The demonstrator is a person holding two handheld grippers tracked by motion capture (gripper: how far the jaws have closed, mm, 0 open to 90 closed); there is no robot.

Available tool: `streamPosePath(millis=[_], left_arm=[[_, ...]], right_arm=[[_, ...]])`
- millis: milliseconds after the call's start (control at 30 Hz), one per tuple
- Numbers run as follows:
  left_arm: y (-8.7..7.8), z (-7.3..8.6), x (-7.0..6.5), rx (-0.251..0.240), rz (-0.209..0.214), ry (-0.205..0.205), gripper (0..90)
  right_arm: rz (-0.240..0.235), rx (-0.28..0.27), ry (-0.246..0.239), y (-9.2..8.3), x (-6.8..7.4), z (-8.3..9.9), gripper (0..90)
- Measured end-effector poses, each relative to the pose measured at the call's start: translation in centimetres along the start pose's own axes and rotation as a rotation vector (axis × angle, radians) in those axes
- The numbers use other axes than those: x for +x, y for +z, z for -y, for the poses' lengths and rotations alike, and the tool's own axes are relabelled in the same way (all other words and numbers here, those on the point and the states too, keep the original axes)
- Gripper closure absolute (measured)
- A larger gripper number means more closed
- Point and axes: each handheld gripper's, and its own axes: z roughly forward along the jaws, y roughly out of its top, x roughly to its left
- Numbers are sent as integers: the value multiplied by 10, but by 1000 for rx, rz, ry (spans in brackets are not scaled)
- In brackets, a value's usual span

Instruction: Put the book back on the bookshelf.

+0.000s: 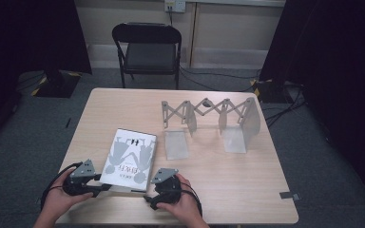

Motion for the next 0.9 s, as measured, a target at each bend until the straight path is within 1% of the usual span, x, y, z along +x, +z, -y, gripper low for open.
streamPosePath(millis=[67,133,167,267,333,367,400,467,533,600,633,767,800,900], left_arm=[[0,0,-1,-9,0,-12,575],[-1,0,0,-3,7,-10,576],[-1,0,0,-12,3,-14,579],[-1,0,0,-11,3,-15,582],[-1,-1,-1,-11,5,-13,582],[-1,-1,-1,-18,6,-20,582],[-2,-1,0,-3,4,-5,582],[-2,-2,0,0,2,-2,584],[-2,-2,-1,-7,1,-8,585],[-2,-3,-2,-11,0,-13,585],[-2,-3,-1,-7,2,-7,585],[-3,-3,0,-15,10,-18,594],[-3,-3,0,-15,10,-19,594],[-3,-4,-1,-21,11,-20,594]], right_arm=[[-4,2,1,1,1,-1,129],[-7,12,-6,1,3,-4,132],[-4,7,-14,0,4,-5,133],[-8,16,-28,0,8,-10,132],[-10,-2,-35,-2,10,-14,132],[-17,-11,-38,-3,11,-16,132],[-24,-14,-36,-3,12,-18,132],[-21,-16,-43,-3,15,-23,123],[-17,-17,-56,-3,16,-27,124],[-20,-19,-49,-3,15,-31,127],[-22,-24,-52,-4,15,-32,128],[-9,-23,-57,-2,16,-37,122],[-4,-22,-65,-2,16,-39,121],[-5,-22,-60,-2,16,-43,120]])
